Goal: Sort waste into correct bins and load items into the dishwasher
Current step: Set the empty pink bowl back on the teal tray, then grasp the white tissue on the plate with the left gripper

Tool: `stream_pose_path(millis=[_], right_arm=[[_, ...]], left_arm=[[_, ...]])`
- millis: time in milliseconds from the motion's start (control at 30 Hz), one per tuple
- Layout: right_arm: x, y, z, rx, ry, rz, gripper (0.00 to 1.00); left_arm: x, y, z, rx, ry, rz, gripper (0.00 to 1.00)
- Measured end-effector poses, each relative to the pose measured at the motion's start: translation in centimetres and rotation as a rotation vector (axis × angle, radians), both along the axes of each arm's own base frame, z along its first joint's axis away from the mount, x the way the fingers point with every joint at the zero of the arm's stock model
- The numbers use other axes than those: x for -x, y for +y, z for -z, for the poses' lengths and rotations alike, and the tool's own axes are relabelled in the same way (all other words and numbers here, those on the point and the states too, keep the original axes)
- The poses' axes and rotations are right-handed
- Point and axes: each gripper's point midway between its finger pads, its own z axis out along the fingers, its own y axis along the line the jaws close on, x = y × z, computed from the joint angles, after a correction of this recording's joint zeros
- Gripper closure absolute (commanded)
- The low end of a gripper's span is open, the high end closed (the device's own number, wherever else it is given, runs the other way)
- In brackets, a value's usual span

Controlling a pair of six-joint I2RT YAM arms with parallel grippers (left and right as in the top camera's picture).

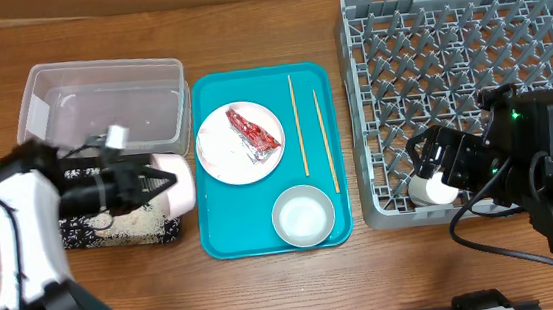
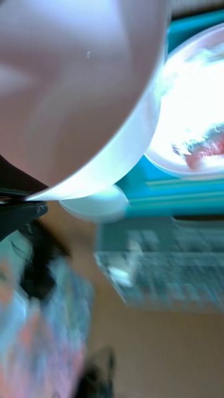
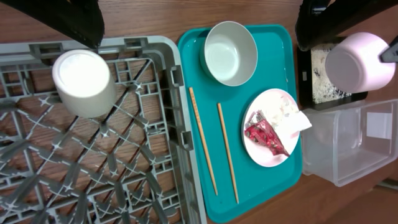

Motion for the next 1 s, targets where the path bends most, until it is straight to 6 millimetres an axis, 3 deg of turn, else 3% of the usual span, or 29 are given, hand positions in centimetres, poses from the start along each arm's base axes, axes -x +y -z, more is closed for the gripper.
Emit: stream_pose_path(millis=[133, 167, 300, 400, 467, 500, 600, 767, 867, 1000], right_arm=[[0.0, 0.0, 0.0, 0.0, 0.0, -0.001, 0.0], [0.0, 0.0, 0.0, -0.001, 0.0, 0.0, 0.0], [0.0, 0.0, 0.0, 0.0, 0.0, 0.0, 0.0], [0.0, 0.0, 0.0, 0.0, 0.001, -0.001, 0.0], [0.0, 0.0, 0.0, 0.0, 0.0, -0.001, 0.0], [0.0, 0.0, 0.0, 0.0, -0.002, 0.0, 0.0], [-0.1, 0.0, -0.1, -0.001, -0.008, 0.0, 0.0], [-0.1, 0.0, -0.1, -0.001, -0.008, -0.001, 0.0], [-0.2, 0.0, -0.1, -0.001, -0.008, 0.0, 0.0], [-0.2, 0.0, -0.1, -0.001, -0.009, 0.0, 0.0]], left_arm=[[0.7, -3.0, 1.0, -0.224, 0.044, 0.082, 0.96], [1.2, -4.9, 2.2, -0.356, 0.085, 0.123, 0.96], [1.5, -8.6, 4.7, -0.586, 0.098, 0.153, 0.96], [3.6, -10.5, 7.1, -0.729, 0.154, 0.159, 0.94], [3.7, -11.4, 8.5, -0.794, 0.156, 0.142, 0.89], [3.3, -11.8, 9.0, -0.81, 0.144, 0.128, 0.86], [3.1, -12.6, 9.8, -0.84, 0.143, 0.103, 0.48], [3.0, -12.3, 10.0, -0.872, 0.159, 0.065, 0.4], [0.7, -11.6, 8.3, -0.89, 0.104, 0.005, 0.32], [-5.7, -10.9, 4.5, -0.874, -0.097, -0.134, 0.23]])
